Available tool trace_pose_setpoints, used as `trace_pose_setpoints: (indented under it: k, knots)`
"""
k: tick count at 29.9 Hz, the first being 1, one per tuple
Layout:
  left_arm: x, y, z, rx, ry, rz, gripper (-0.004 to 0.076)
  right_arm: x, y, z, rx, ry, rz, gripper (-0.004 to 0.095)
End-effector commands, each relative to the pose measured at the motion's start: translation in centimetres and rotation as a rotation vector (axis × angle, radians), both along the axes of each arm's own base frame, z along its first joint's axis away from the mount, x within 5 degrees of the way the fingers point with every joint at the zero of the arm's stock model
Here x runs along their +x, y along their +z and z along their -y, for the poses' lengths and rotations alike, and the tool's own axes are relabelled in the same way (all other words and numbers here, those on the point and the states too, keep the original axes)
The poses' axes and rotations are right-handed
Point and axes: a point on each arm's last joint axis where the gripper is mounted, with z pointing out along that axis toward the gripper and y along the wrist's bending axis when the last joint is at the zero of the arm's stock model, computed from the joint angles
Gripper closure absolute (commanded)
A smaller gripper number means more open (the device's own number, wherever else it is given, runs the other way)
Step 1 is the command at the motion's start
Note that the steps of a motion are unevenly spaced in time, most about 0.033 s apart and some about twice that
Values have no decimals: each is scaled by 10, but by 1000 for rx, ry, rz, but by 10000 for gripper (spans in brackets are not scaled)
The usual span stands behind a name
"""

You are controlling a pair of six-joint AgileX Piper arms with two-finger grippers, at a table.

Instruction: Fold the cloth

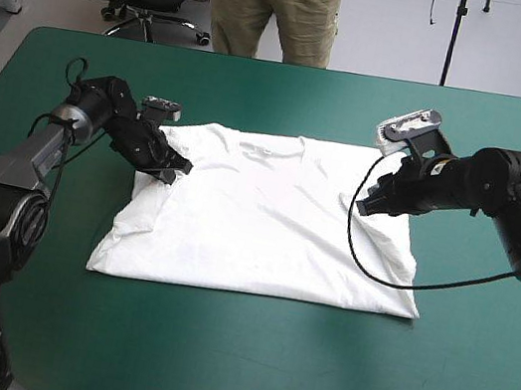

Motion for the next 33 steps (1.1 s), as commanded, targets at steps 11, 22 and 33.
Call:
trace_pose_setpoints:
  k: [11,22,33]
  knots:
    - [-24,99,1,-36,-38,186,323,-32,43,10,18,11,156,391]
    - [-114,164,-30,175,97,288,323,-78,27,32,-40,-106,78,395]
    - [-187,83,-38,155,219,184,323,-91,-52,38,-41,-202,-31,410]
